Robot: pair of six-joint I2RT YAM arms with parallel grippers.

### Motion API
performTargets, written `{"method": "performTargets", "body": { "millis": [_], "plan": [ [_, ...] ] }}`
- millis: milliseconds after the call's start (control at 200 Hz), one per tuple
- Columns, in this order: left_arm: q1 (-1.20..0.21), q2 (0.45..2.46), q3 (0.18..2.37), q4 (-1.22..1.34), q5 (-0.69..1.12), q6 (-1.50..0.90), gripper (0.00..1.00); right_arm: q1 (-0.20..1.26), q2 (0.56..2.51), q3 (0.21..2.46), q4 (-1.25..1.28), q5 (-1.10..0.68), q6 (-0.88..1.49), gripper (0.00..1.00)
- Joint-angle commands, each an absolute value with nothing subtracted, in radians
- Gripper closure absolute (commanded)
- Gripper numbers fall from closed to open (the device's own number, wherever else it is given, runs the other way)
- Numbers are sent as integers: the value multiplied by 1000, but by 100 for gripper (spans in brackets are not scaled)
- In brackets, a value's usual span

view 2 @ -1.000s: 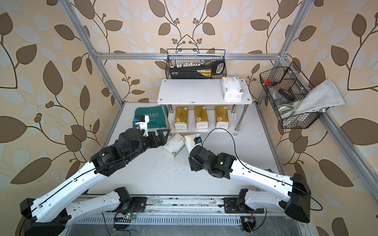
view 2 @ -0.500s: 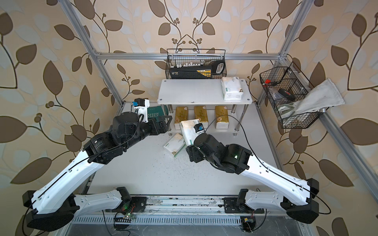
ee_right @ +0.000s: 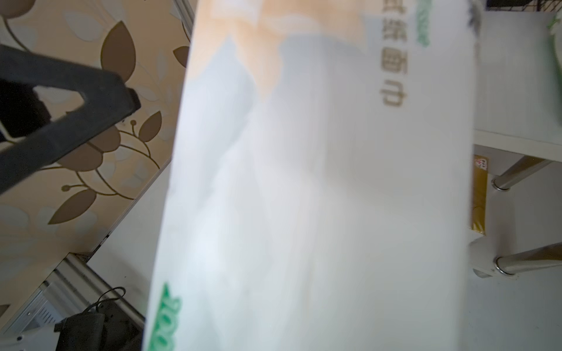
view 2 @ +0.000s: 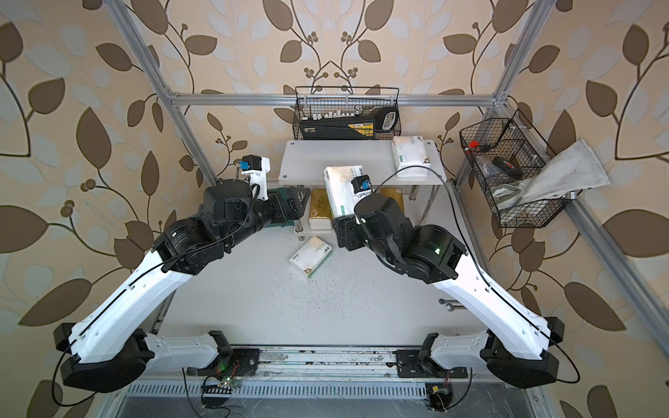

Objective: Place the tissue boxes on the shelf by color
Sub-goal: Place a box of tissues on the shelf.

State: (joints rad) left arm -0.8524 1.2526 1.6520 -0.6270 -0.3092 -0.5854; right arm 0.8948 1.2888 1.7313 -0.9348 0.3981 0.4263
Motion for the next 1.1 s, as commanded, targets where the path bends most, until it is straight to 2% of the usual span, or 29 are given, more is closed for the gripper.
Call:
{"method": "performTargets", "body": {
  "millis": [0, 225, 405, 1095],
  "plan": [
    [-859, 1281, 1710, -593, -316, -547, 1, 838, 1330, 1816, -937, 436, 374, 25],
    [-850, 1354, 1760, -591, -326, -518, 1, 667, 1424, 1914, -923, 364, 360, 25],
    [-839, 1401, 1781, -592, -324, -513, 1, 588, 1504, 1991, -926, 329, 349, 25],
    [-829, 1410, 1774, -576, -320, -519, 1, 489, 1763, 2181, -990, 284, 310, 25]
  ]
}}
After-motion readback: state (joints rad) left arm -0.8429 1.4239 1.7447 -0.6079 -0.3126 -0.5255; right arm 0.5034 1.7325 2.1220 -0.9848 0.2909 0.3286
